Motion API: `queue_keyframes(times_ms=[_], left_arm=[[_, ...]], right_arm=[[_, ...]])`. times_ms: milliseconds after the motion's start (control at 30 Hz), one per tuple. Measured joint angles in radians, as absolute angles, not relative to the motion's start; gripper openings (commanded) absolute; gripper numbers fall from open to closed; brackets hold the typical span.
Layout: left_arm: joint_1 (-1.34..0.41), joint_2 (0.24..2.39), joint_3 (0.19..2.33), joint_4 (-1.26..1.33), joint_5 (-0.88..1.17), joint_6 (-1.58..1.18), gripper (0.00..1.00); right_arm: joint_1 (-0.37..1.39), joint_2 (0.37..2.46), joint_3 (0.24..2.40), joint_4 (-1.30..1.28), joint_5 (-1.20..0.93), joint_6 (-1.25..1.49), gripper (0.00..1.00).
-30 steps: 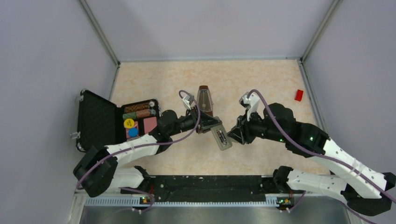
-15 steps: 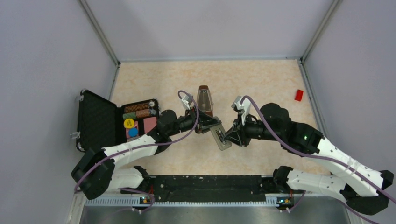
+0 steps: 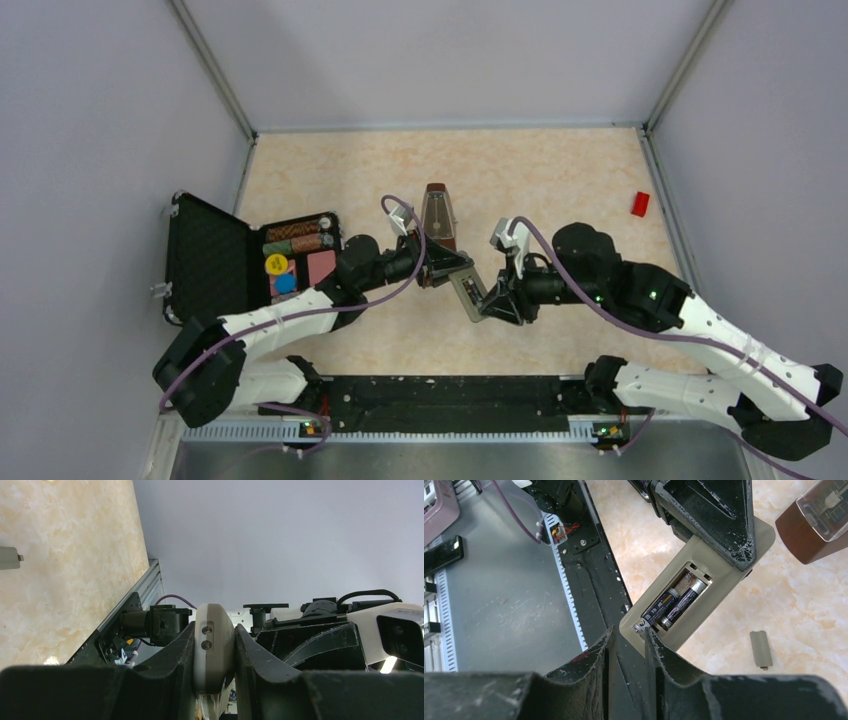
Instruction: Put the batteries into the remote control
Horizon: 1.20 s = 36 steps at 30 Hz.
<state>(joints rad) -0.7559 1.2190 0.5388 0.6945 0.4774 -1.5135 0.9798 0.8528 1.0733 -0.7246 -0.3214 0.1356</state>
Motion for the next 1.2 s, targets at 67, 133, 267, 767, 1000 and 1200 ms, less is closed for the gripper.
queue_keyframes(times_ms=[67,133,267,767,1000,1200], left_arm=[[-0.755,1.219,0.539,0.694,0.477,-1.515,0.00],[-0.755,1.219,0.539,0.694,0.477,-1.517,0.00],[-0.755,1.219,0.539,0.693,0.477,-1.517,0.00],[-0.754,1.219,0.539,0.679,0.477,-1.516,0.00],[-0.754,1.219,0.539,0.673,0.476,-1.515,0.00],[-0.753,1.219,0.539,0.670,0.470,-1.511,0.00]], right_arm=[[0.980,0.856,1.073,-0.726,-0.324,0.131,0.22],[0.980,0.860,1.073,-0.725,-0.325,0.130,0.19],[0.980,0.865,1.055,-0.716,-0.323,0.131,0.12],[0.980,0.875,1.028,-0.665,-0.279,0.162,0.26],[0.980,0.873,1.028,-0.657,-0.248,0.199,0.33],[0.980,0.899,1.036,-0.647,-0.214,0.246,0.33]])
